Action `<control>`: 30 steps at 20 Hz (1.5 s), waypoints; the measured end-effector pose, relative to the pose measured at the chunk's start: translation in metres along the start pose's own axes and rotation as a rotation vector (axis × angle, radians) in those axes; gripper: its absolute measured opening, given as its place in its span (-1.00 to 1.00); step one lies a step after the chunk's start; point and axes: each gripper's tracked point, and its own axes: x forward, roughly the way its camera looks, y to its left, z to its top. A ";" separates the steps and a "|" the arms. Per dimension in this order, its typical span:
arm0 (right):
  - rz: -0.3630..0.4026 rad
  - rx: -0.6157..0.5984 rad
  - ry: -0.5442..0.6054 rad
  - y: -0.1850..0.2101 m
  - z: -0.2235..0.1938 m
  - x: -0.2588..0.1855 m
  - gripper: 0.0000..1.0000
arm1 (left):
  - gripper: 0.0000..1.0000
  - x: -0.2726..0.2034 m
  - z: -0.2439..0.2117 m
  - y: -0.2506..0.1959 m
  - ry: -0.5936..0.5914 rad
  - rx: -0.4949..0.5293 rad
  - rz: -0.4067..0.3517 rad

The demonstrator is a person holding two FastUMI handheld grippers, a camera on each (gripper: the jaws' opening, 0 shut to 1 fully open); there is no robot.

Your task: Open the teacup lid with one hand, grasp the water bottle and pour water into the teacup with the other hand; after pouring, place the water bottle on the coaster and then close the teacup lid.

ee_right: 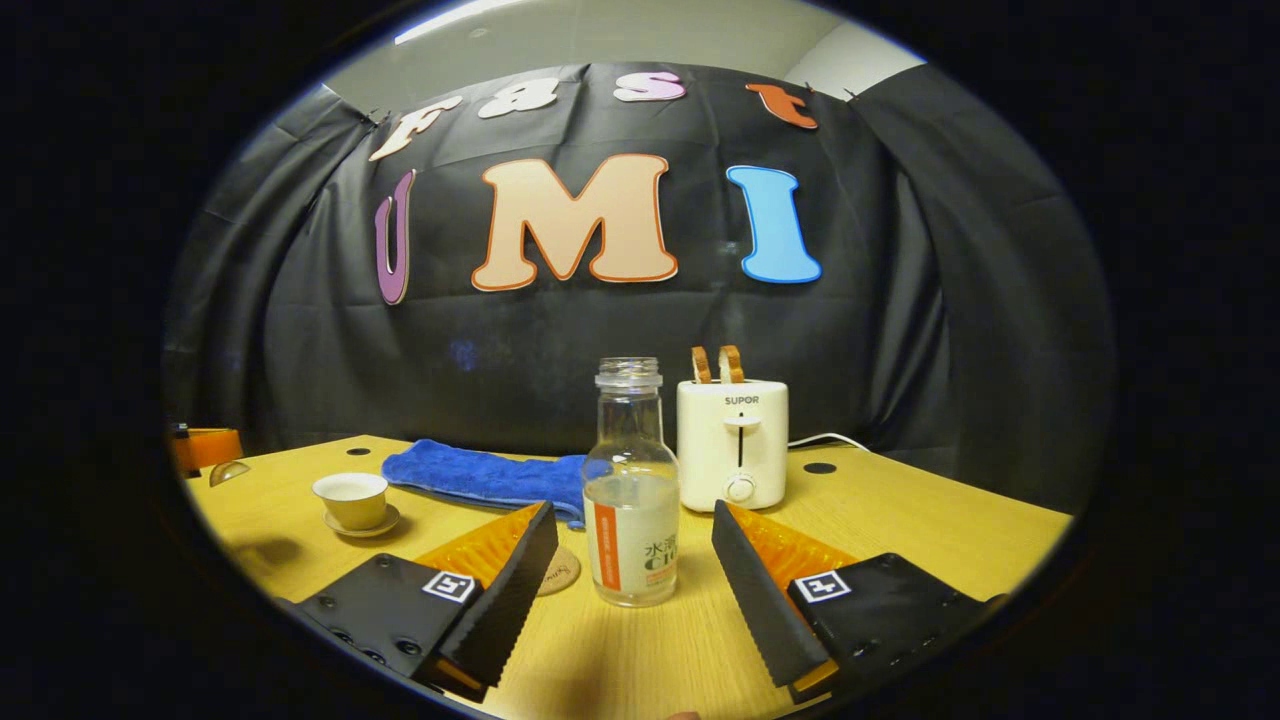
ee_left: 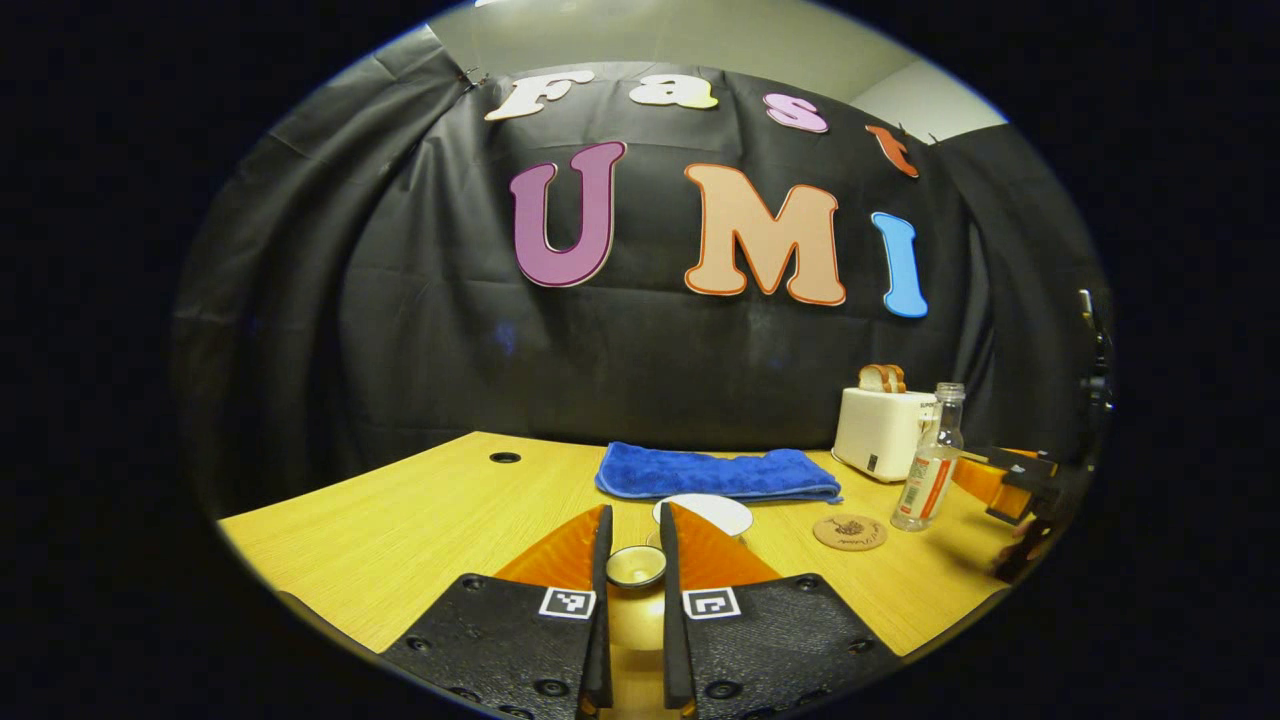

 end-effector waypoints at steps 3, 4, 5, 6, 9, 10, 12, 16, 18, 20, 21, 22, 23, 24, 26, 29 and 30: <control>-0.004 0.001 -0.003 0.004 0.001 0.019 0.96 | -0.65 -0.013 -0.006 0.000 0.011 -0.027 -0.001; -0.006 0.000 -0.001 0.004 0.000 0.025 0.96 | -0.66 -0.018 -0.007 0.000 0.010 -0.030 -0.001; -0.008 0.000 -0.001 0.005 0.000 0.030 0.96 | -0.66 -0.023 -0.009 -0.001 0.012 -0.035 -0.003; -0.011 0.000 -0.001 0.005 0.000 0.036 0.96 | -0.68 -0.028 -0.011 -0.001 0.015 -0.035 -0.005; -0.022 0.001 -0.002 0.005 0.000 0.049 0.96 | -0.65 -0.042 -0.007 -0.008 -0.003 -0.049 -0.024; -0.024 0.001 0.001 0.005 0.000 0.053 0.96 | -0.66 -0.044 -0.011 -0.010 0.008 -0.039 -0.032; -0.027 0.003 0.008 0.005 -0.002 0.061 0.96 | -0.66 -0.048 -0.007 -0.012 -0.010 0.004 -0.033; -0.027 -0.002 0.002 0.007 0.000 0.067 0.93 | -0.65 -0.049 -0.013 -0.022 0.008 0.105 -0.060; -0.025 -0.001 0.002 0.007 -0.001 0.068 0.62 | -0.66 -0.047 -0.014 -0.022 0.008 0.097 -0.064; -0.028 -0.003 0.007 0.006 -0.002 0.067 0.60 | -0.66 -0.047 -0.013 -0.021 0.006 0.094 -0.062; -0.028 -0.007 0.005 0.006 -0.001 0.066 0.57 | -0.66 -0.047 -0.014 -0.020 0.004 0.089 -0.061; -0.031 -0.008 0.007 0.005 -0.003 0.066 0.53 | -0.65 -0.047 -0.013 -0.021 0.004 0.092 -0.062; -0.026 -0.008 0.007 0.005 -0.001 0.066 0.48 | -0.66 -0.046 -0.014 -0.020 0.006 0.089 -0.061; -0.025 -0.011 0.008 0.005 -0.001 0.066 0.42 | -0.66 -0.047 -0.013 -0.021 0.003 0.090 -0.062; -0.031 -0.087 -0.015 0.007 0.005 0.065 0.42 | -0.65 -0.048 -0.013 -0.022 0.005 0.090 -0.064; -0.006 -0.332 -0.088 0.029 0.029 0.058 0.42 | -0.65 -0.047 -0.013 -0.023 0.004 0.091 -0.072; 0.017 -0.411 -0.098 0.040 0.033 0.058 0.42 | -0.65 -0.046 -0.013 -0.024 0.004 0.091 -0.077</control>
